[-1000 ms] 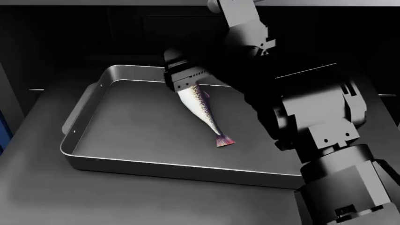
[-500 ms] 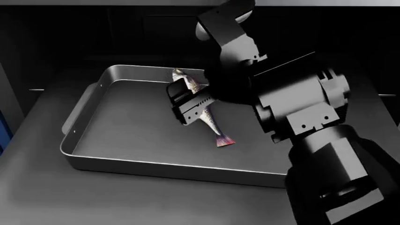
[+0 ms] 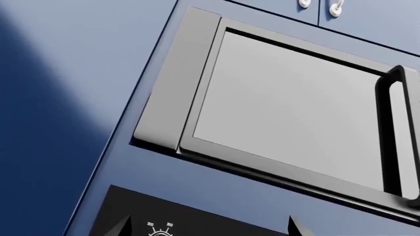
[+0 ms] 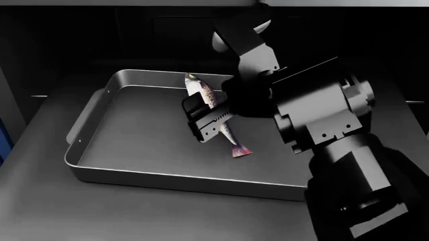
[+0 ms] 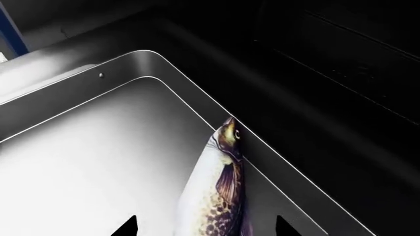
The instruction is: Pick the fish from the top rack in the oven and place it on the plate on the counter.
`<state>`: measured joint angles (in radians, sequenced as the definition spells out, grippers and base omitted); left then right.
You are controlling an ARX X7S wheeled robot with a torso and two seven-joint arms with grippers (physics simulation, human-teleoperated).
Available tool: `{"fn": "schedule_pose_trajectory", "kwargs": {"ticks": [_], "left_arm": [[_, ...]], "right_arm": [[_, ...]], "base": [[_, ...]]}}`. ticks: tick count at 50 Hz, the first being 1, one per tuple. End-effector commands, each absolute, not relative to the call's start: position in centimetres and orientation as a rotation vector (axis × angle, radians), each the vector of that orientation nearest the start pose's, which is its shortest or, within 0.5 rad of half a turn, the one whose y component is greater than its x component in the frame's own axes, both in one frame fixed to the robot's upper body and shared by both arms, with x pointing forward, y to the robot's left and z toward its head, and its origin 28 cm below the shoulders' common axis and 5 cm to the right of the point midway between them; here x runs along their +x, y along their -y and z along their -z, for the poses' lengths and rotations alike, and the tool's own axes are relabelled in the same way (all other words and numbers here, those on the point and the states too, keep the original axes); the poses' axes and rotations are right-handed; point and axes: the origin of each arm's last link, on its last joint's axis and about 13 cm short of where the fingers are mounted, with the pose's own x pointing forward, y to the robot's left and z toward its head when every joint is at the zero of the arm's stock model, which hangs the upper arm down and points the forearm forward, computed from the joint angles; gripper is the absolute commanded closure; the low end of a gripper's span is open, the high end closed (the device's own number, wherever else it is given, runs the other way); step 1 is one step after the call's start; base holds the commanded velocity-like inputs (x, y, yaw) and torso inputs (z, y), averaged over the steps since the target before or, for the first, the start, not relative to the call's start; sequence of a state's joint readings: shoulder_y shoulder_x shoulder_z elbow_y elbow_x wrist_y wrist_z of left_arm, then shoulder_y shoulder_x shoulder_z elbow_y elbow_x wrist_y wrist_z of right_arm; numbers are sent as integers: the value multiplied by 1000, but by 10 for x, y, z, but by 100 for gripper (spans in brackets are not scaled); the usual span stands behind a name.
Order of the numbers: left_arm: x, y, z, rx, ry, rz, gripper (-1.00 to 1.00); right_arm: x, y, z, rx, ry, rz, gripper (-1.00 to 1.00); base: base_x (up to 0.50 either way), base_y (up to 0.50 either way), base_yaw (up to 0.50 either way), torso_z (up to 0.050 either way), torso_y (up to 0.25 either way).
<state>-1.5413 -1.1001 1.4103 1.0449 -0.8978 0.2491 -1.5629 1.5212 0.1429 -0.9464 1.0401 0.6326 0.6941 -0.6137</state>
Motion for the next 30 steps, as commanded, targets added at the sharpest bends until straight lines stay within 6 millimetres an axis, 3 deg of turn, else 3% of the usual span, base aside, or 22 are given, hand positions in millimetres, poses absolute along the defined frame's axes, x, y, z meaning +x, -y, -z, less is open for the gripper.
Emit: {"fn": "schedule_pose_trajectory", "kwargs": {"ticks": [1, 21, 30], "left_arm": [[134, -198, -292, -287, 790, 31, -100], [134, -198, -287, -288, 779, 27, -100], [135, -197, -285, -286, 771, 28, -100]], "right_arm": [[417, 109, -246, -232, -529, -720, -100], [409, 112, -229, -193, -547, -728, -100], [404, 115, -212, -155, -547, -720, -100]], "base": [[0, 0, 0, 0, 0], [0, 0, 0, 0, 0], [0, 0, 0, 0, 0]]}}
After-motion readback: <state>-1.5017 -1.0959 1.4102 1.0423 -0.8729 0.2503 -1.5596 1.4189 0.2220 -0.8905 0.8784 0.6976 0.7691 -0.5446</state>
